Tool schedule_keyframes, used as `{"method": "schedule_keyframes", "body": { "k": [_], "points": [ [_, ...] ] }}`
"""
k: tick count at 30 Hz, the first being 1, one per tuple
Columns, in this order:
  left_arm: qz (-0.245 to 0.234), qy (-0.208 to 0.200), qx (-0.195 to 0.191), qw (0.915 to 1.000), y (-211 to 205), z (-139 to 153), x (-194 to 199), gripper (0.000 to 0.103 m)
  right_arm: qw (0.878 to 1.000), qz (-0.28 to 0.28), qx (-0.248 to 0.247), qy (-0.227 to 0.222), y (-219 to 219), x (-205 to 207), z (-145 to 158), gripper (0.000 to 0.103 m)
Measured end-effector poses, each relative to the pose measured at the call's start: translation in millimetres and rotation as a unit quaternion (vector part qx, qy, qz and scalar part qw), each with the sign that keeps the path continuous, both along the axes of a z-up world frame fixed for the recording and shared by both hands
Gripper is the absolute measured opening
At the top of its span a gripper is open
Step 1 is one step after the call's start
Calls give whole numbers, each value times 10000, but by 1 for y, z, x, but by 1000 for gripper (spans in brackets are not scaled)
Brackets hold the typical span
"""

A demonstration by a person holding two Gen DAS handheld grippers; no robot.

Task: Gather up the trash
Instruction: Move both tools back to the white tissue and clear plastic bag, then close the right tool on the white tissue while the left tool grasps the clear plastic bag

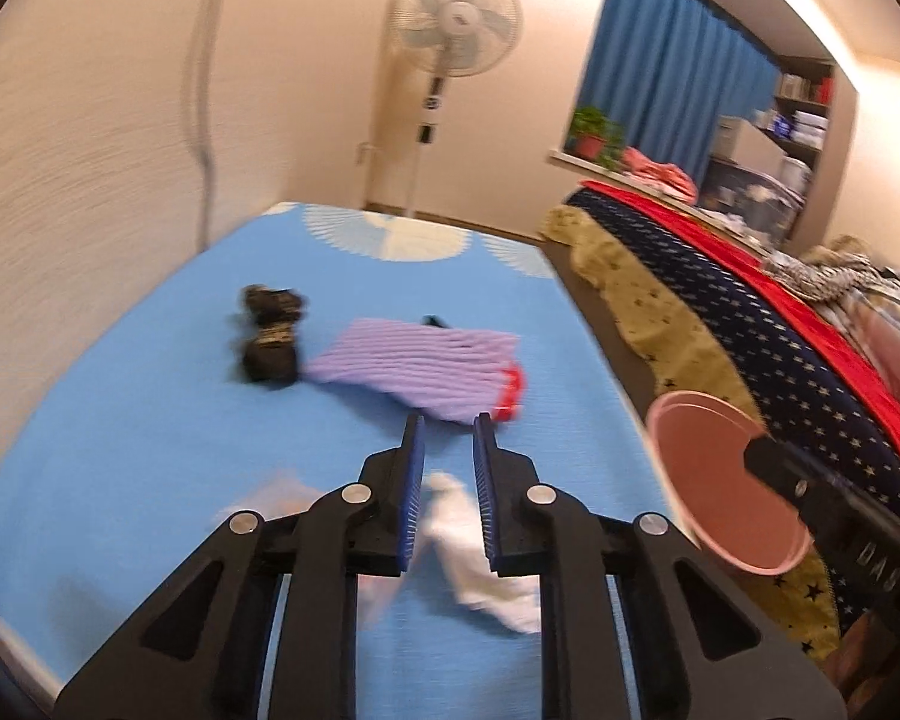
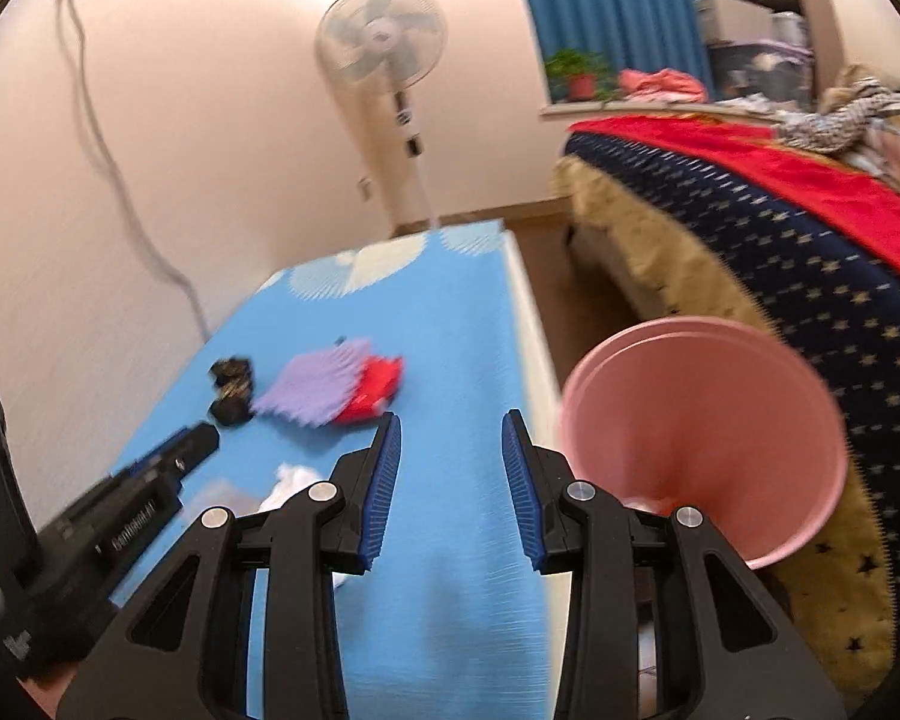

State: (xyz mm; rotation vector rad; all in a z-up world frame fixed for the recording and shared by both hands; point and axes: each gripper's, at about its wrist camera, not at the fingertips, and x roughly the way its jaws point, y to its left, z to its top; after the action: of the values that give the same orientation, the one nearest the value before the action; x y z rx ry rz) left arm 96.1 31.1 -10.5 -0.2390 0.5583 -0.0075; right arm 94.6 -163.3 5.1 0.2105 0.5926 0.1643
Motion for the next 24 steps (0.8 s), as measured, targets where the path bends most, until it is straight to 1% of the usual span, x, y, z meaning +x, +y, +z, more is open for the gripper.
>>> {"method": "schedule_keyframes", "body": {
  "k": [4, 8, 9, 11, 14, 18, 19, 20, 21, 23, 24],
  "points": [
    [405, 125, -154, 9990, 24, -6, -7, 15, 9991, 368, 93, 173, 22, 7, -15, 36],
    [641, 211, -192, 9975, 36, -11, -12, 15, 9960, 789, 141, 403, 45, 14, -31, 36],
    [706, 228, -162, 9971, 38, -12, -13, 15, 9950, 882, 152, 447, 51, 14, -35, 38],
    [793, 261, -130, 9964, 43, -14, -15, 15, 9922, 1105, 202, 547, 61, 16, -42, 49],
    [963, 358, -167, 9946, 52, -20, -18, 15, 9883, 1345, 196, 695, 73, 19, -54, 54],
    [1052, 463, -261, 9930, 58, -28, -20, 15, 9832, 1541, 149, 962, 84, 23, -69, 54],
    [1040, 476, -288, 9930, 58, -29, -20, 15, 9827, 1552, 143, 1003, 86, 23, -72, 50],
    [1019, 490, -318, 9931, 58, -31, -19, 15, 9820, 1576, 169, 1030, 86, 24, -73, 40],
    [996, 505, -354, 9931, 58, -33, -18, 15, 9817, 1588, 172, 1041, 87, 25, -74, 36],
    [1006, 565, -397, 9925, 58, -37, -17, 16, 9819, 1589, 130, 1018, 87, 26, -72, 19],
    [1034, 628, -440, 9917, 59, -41, -15, 20, 9821, 1584, 118, 1010, 86, 25, -71, 17]
  ]
}}
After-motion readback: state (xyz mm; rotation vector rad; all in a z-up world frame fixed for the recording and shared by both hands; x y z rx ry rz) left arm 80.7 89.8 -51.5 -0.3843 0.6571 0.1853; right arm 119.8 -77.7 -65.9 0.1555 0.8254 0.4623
